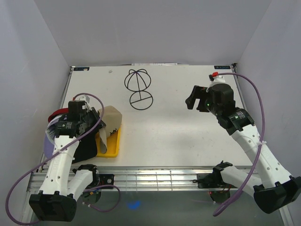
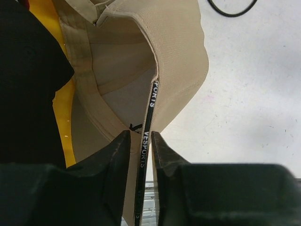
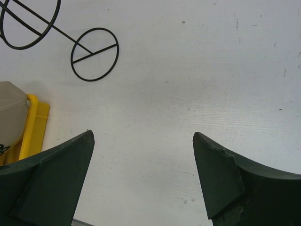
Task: Stack the hats
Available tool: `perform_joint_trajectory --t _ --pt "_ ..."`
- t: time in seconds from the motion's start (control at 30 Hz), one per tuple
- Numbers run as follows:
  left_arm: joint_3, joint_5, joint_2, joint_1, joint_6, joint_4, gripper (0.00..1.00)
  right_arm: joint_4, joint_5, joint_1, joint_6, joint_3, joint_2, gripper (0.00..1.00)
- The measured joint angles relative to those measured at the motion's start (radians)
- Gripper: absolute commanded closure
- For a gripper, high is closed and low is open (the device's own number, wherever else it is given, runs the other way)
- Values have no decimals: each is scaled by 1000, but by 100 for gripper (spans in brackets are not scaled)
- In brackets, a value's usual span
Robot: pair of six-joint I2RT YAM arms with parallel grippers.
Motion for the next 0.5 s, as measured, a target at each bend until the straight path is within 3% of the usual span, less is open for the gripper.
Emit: perform_joint_trajectory --t 0.07,0.2,0.5 --pt "-10 9 14 0 -3 5 73 0 0 0 0 0 2 9" --pt "-13 27 41 0 2 11 100 1 -1 0 0 0 3 9" --pt "76 53 57 0 8 -27 100 25 -9 0 0 -1 5 9"
